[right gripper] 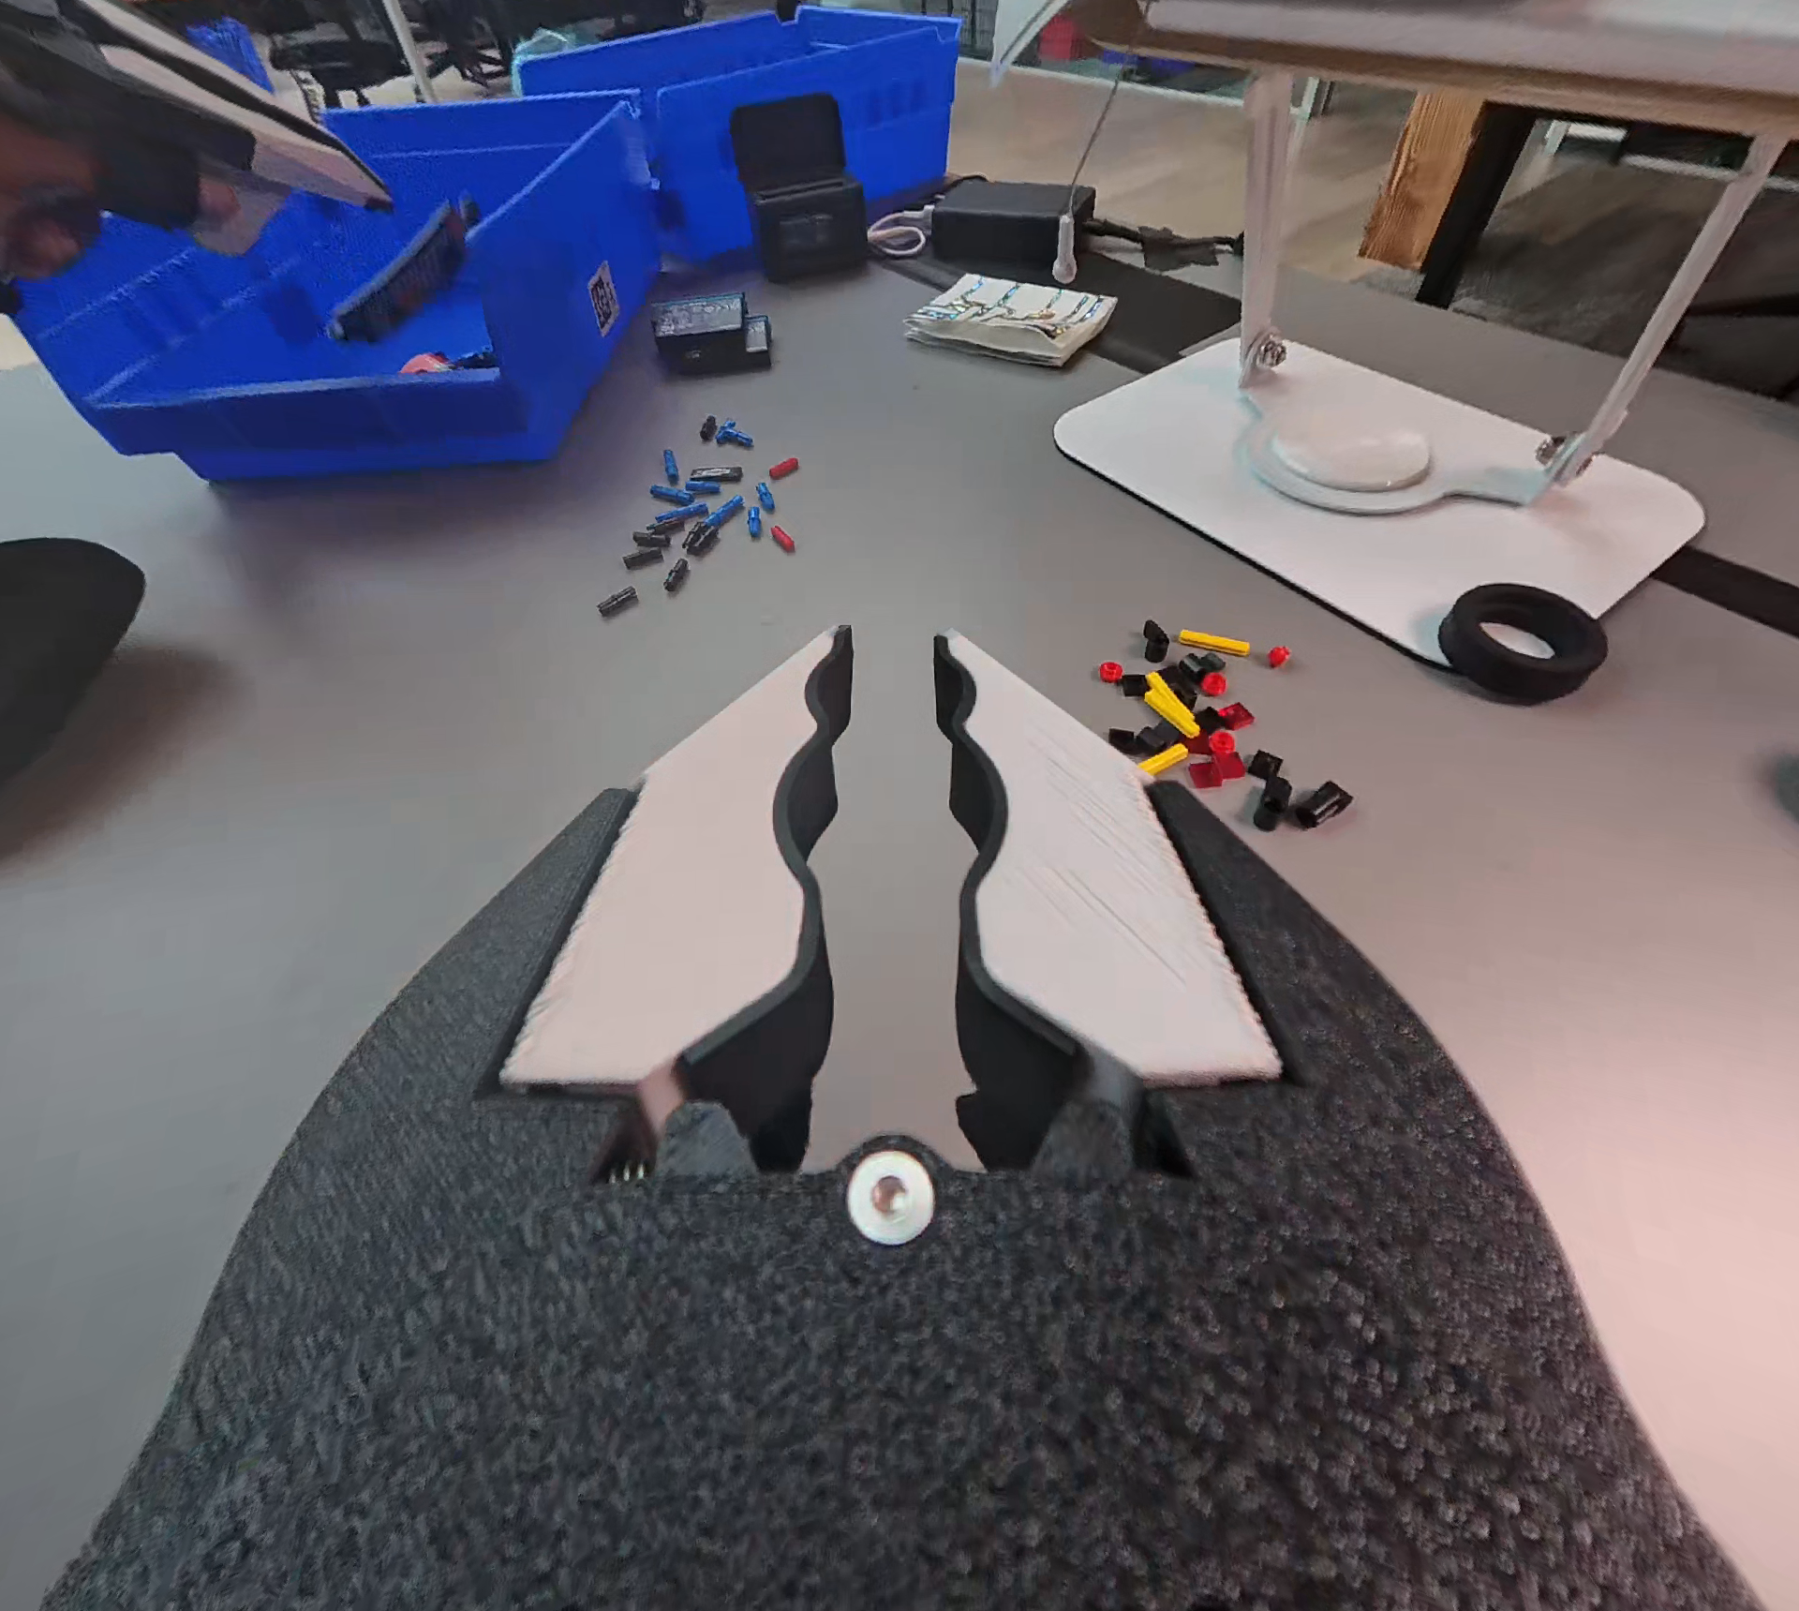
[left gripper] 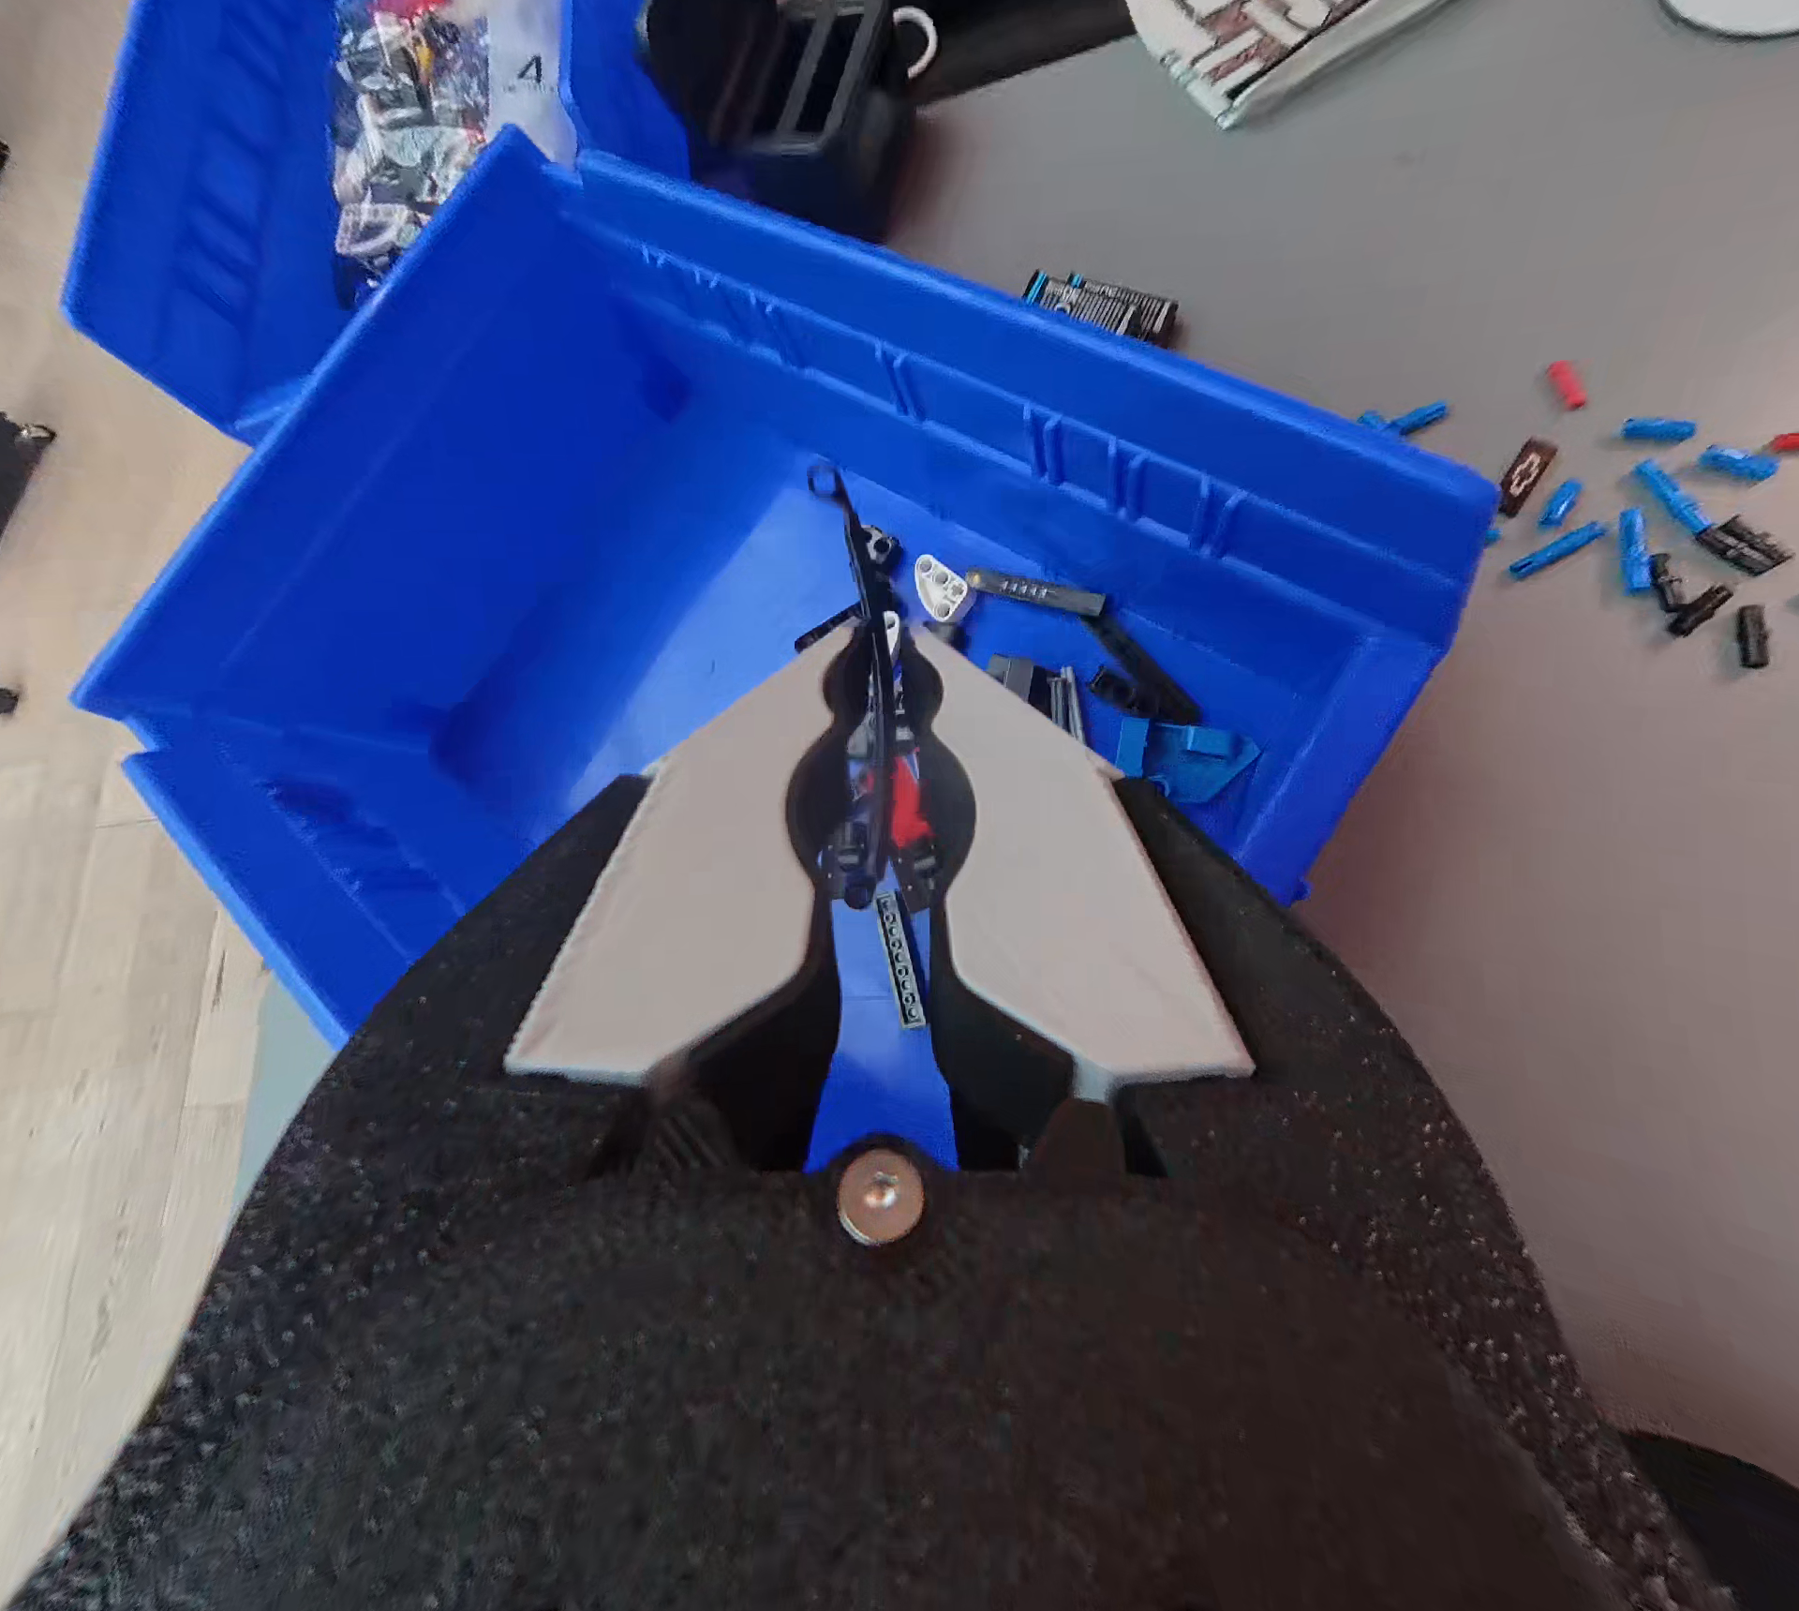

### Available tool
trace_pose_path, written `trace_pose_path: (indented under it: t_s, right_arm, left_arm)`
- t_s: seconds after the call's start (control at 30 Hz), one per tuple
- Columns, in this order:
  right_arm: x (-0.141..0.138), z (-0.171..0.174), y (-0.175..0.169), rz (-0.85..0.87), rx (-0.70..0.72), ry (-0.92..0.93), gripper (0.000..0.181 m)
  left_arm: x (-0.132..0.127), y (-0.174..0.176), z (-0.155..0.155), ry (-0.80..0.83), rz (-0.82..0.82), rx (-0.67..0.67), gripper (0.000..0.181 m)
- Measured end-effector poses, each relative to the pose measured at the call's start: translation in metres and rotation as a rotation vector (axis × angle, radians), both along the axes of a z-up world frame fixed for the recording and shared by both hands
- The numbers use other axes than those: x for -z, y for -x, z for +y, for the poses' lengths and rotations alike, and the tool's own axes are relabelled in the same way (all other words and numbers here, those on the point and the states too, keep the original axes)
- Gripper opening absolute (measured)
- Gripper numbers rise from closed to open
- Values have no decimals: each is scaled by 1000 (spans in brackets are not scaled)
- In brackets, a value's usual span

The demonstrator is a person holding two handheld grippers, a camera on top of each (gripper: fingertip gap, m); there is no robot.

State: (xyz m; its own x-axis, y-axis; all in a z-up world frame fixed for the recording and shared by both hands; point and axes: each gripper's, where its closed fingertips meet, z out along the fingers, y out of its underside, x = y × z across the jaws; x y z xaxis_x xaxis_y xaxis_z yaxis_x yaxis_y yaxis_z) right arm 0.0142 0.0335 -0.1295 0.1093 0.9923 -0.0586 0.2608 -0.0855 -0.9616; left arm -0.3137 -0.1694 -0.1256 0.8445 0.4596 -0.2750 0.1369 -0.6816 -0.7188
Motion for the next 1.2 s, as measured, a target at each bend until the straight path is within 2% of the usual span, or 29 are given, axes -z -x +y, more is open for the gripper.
trace_pose_path:
  t_s: [0.1,0.23,0.33,0.5,0.6,0.7,0.87,1.07,1.2]
  right_arm:
    - [5,3,0,-22,17,41,17]
    - [8,5,-1,-33,28,52,18]
    - [8,8,-1,-33,39,41,18]
    - [9,11,1,-29,53,24,22]
    - [1,16,3,-15,70,16,23]
    - [-11,16,6,-6,76,36,23]
    - [-18,25,13,-34,147,35,26]
    - [-8,49,1,-18,252,-11,33]
    - [-16,64,-11,67,304,-63,38]
  left_arm:
    - [5,-3,3,39,19,12,12]
    - [-2,-14,19,-8,37,62,27]
    - [-27,-36,41,-144,74,169,34]
    - [-70,-92,78,-411,64,377,40]
    - [-81,-133,99,-519,-6,512,41]
    - [-72,-166,118,-532,-97,603,42]
    - [-48,-204,142,-616,-182,659,41]
    - [-4,-238,147,-617,-296,706,45]
    - [-5,-245,148,-604,-243,741,46]
